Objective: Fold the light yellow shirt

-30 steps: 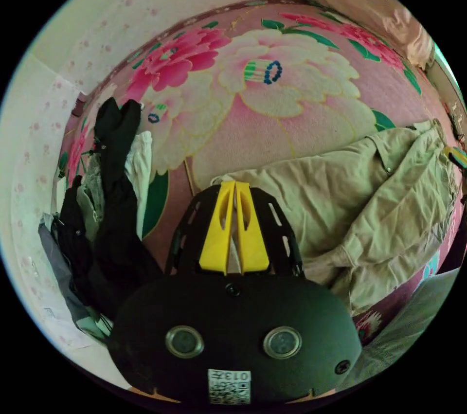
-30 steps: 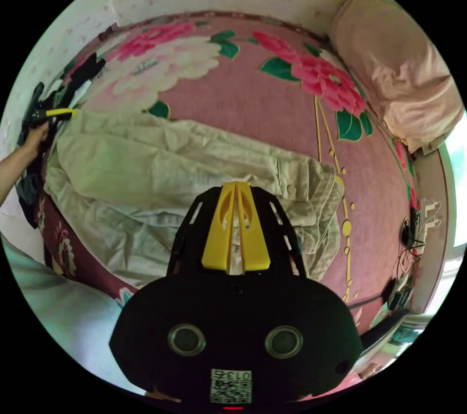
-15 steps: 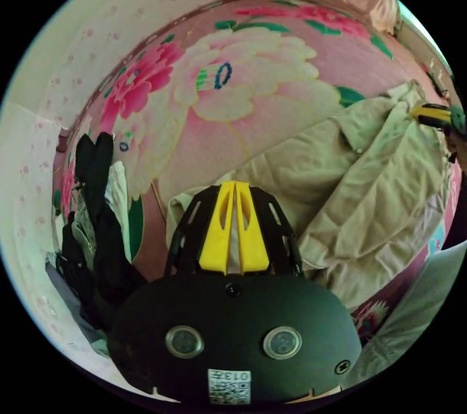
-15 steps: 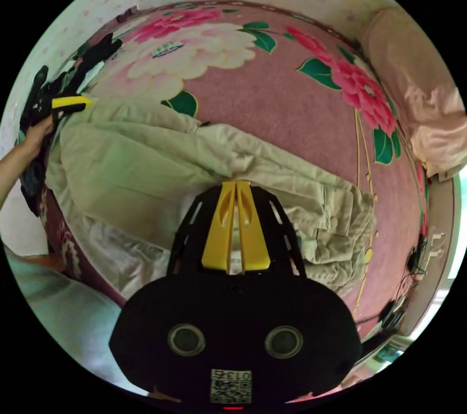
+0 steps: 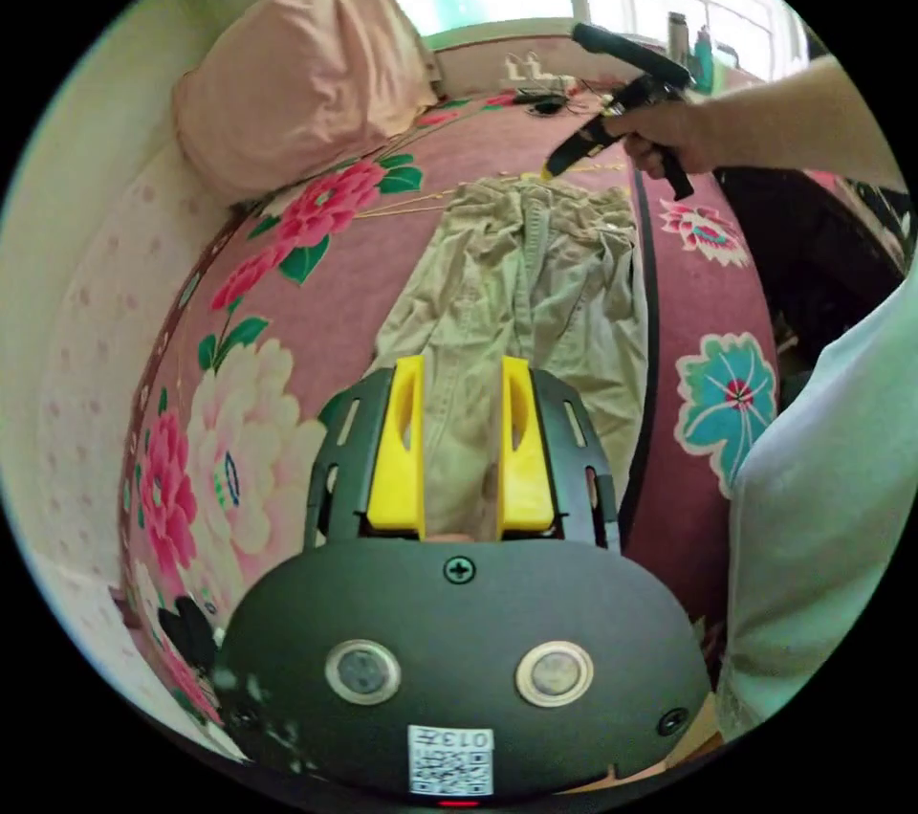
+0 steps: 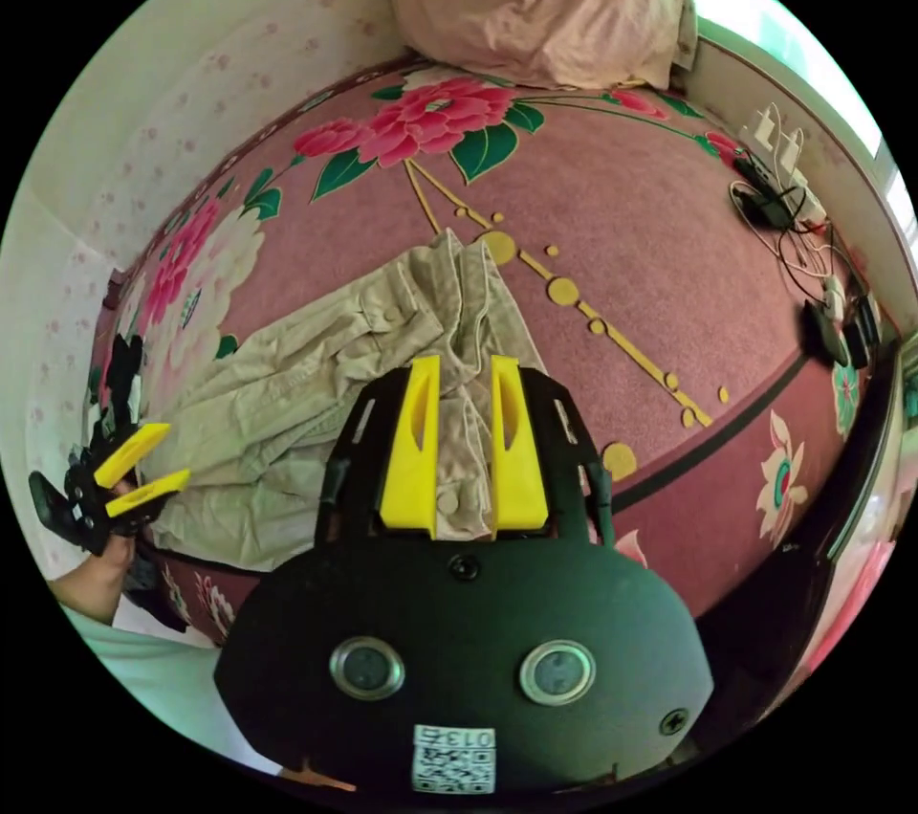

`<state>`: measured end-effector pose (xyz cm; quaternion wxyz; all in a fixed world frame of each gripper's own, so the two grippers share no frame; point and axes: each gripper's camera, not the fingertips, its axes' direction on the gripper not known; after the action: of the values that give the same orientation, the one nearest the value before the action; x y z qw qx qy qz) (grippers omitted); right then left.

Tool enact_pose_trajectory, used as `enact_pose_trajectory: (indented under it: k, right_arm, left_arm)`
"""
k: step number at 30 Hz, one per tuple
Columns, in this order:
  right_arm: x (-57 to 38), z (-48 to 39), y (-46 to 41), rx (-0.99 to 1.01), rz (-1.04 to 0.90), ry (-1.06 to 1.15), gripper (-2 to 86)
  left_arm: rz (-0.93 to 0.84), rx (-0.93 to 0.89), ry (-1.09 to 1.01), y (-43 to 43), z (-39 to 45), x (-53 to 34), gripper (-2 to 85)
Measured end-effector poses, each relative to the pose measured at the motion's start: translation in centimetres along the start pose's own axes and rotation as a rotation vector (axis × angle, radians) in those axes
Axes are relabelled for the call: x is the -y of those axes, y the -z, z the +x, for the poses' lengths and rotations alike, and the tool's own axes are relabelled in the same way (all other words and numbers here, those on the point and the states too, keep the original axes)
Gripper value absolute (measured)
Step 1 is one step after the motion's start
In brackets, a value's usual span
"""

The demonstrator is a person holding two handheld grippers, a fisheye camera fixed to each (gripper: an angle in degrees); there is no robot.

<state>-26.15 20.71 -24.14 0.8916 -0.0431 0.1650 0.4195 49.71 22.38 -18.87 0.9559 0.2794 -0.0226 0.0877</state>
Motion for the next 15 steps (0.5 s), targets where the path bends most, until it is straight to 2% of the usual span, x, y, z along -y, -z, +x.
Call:
enact_pose_trajectory:
  k: [3,5,7,9,11,13,15]
  right_arm:
    - [1.2,0.2,-2.7,0.053,-0.035,0.059,8.6]
    - [1.7,-0.6,-5.5,0.016,-0.115,0.169,7.9]
    - [2.3,-0.6,-5.4,0.014,-0.141,0.204,7.3]
    - [2.6,-0.3,-3.2,0.05,-0.081,0.209,7.1]
    - [1.7,0.4,-1.6,0.091,-0.079,0.217,7.0]
    - [0.5,1.1,-2.8,0.089,-0.107,0.221,7.0]
    - [-0.7,2.1,-5.0,0.098,-0.133,0.235,6.5]
  left_arm:
    - [-0.161,0.001,-0.097,-5.4,1.3,3.0,13.1]
    - [-0.287,-0.068,-0.091,-8.4,0.6,3.8,7.9]
    - [-0.258,-0.061,-0.055,-7.1,-0.8,4.2,4.8]
    - [-0.229,-0.063,-0.028,-5.3,-1.9,4.3,4.2]
    - [-0.2,-0.064,-0.085,-4.7,-1.5,3.4,4.4]
    - [-0.24,-0.113,-0.148,-6.4,-0.5,2.6,5.2]
    - [-0.257,-0.17,-0.116,-6.8,-0.9,2.4,5.9]
